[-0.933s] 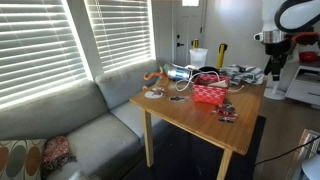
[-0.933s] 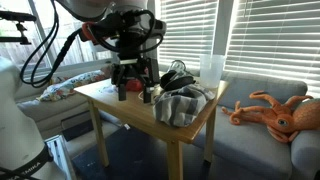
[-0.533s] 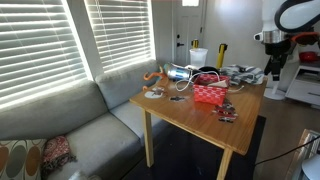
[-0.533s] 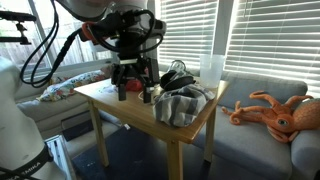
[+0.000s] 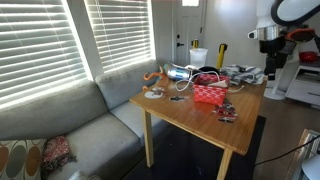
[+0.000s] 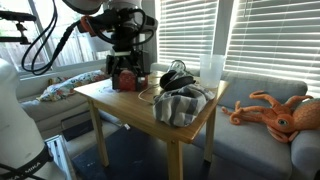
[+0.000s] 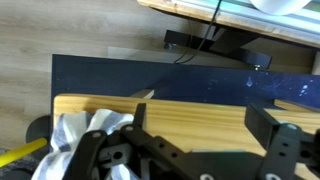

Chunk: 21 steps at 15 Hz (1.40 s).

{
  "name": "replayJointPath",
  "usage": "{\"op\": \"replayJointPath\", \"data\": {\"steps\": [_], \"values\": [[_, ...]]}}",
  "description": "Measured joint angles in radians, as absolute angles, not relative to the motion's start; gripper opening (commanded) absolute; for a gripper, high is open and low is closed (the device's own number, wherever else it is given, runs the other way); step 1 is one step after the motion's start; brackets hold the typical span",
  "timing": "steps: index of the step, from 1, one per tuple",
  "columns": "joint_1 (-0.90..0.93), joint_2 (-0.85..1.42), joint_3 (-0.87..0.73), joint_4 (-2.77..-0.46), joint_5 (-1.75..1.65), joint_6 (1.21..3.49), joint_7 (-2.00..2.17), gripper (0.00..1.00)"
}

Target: Remove the wooden chip from the red basket and put it on the table

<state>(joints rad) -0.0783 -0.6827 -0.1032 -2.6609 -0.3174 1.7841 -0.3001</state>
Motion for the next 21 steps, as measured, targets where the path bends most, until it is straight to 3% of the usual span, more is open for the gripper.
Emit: {"op": "replayJointPath", "data": {"steps": [4, 13, 14, 18, 21], "values": [[0.039, -0.689, -0.023, -2.580, -0.154, 1.672, -0.197, 1.00], [0.160, -0.628, 0.108, -2.492, 0.050, 1.754, -0.041, 1.00], [0.165, -0.612, 0.116, -2.488, 0.056, 1.778, -0.041, 0.93], [0.172, -0.546, 0.123, -2.474, 0.059, 1.864, -0.040, 0.50], [0.172, -0.506, 0.122, -2.462, 0.059, 1.900, -0.038, 0.30]]}}
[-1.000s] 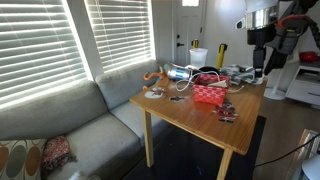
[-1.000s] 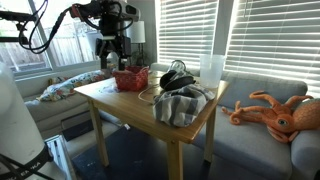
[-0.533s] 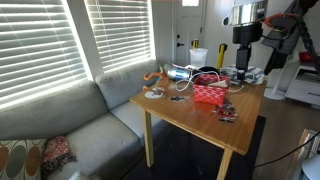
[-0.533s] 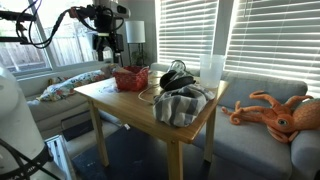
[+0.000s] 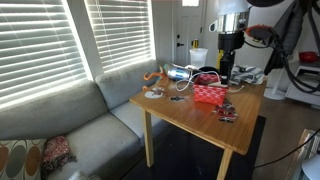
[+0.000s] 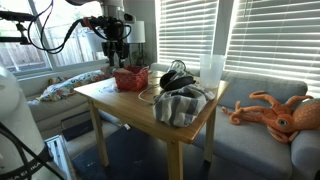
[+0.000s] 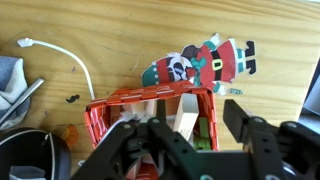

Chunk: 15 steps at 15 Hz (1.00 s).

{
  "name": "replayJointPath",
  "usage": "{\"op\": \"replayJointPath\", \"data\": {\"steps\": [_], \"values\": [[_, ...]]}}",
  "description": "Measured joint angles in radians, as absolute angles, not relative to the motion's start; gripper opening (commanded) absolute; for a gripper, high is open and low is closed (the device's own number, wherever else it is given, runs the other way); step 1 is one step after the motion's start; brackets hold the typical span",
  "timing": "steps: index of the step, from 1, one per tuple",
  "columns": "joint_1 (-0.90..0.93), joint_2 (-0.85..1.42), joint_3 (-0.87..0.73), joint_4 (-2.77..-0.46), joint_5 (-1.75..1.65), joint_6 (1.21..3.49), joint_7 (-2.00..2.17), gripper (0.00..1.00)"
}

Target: Remove the wooden chip from the red basket and put it on the table

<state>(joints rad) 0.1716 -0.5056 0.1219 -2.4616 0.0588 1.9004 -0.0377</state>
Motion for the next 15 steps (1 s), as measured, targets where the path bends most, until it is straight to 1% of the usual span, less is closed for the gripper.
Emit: {"op": "replayJointPath", "data": {"steps": [2, 4, 6, 7, 15], "values": [[0.171, -0.484, 0.121, -2.452, 0.059, 1.912, -0.033, 0.18], [0.171, -0.468, 0.121, -2.443, 0.059, 1.914, -0.030, 0.13], [0.169, -0.458, 0.121, -2.436, 0.059, 1.914, -0.027, 0.12], [0.168, -0.455, 0.121, -2.432, 0.059, 1.913, -0.025, 0.04], [0.164, -0.458, 0.116, -2.409, 0.059, 1.905, -0.024, 0.04]]}}
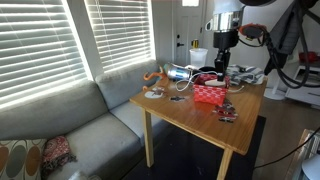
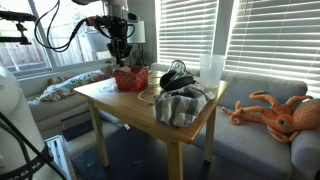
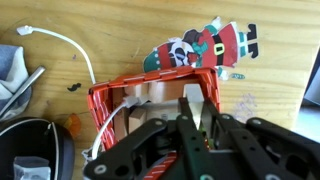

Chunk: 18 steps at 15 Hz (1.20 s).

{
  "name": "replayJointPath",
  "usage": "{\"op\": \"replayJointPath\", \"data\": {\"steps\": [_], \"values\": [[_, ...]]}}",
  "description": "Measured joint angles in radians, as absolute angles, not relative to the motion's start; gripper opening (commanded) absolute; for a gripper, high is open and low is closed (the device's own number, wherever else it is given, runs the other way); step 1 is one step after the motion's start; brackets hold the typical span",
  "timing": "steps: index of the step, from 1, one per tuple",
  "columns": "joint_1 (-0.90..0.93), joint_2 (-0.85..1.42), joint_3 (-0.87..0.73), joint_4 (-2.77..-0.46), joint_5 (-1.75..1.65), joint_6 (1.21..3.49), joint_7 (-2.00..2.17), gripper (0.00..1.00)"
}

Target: Remove the wooden chip from the red basket and put it on the table

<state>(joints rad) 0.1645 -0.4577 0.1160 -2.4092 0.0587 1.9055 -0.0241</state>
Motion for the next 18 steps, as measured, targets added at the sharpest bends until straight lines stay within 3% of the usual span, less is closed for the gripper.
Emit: {"op": "replayJointPath", "data": {"steps": [9, 10, 15, 16, 18], "values": [[0.202, -0.602, 0.139, -2.366, 0.085, 1.911, -0.006, 0.04], [0.205, -0.605, 0.151, -2.366, 0.090, 1.918, 0.010, 0.17], [0.205, -0.597, 0.198, -2.379, 0.090, 1.931, 0.058, 0.17], [0.203, -0.596, 0.197, -2.379, 0.090, 1.931, 0.058, 0.04], [0.202, -0.596, 0.197, -2.379, 0.090, 1.931, 0.058, 0.04]]}}
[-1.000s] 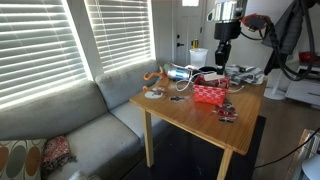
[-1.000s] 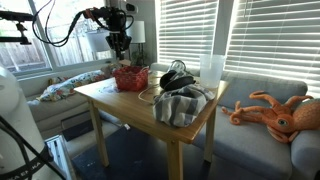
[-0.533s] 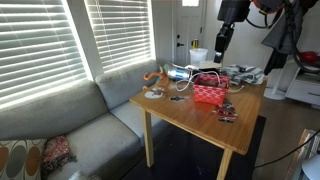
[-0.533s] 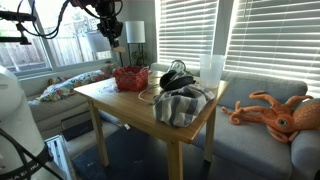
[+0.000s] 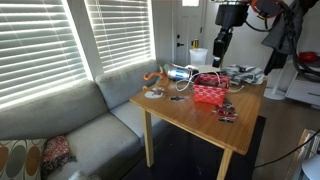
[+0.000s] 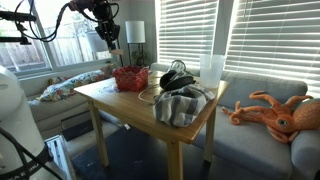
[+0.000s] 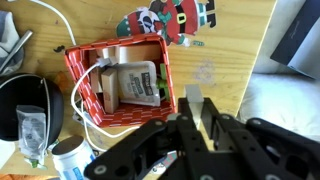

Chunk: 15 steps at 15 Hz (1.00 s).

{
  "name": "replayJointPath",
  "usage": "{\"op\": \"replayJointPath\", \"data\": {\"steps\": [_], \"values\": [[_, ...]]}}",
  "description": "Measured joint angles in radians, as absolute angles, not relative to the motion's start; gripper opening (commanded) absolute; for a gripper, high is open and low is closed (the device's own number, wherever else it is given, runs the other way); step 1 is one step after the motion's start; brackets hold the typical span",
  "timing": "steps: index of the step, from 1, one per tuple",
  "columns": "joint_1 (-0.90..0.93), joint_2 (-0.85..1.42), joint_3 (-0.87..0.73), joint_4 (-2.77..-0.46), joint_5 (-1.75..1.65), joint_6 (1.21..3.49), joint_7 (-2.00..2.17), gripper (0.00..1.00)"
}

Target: Remove the wooden chip from the red basket and put it on the table

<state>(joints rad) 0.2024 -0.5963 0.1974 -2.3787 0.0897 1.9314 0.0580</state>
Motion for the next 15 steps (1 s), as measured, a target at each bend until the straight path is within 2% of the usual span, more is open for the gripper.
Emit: {"op": "replayJointPath", "data": {"steps": [3, 9, 15], "values": [[0.209, -0.569, 0.209, -2.380, 0.099, 2.028, 0.064, 0.04], [0.225, -0.348, 0.321, -2.376, 0.101, 2.421, 0.202, 0.04], [0.186, -0.134, 0.368, -2.345, -0.081, 2.653, 0.444, 0.04]]}}
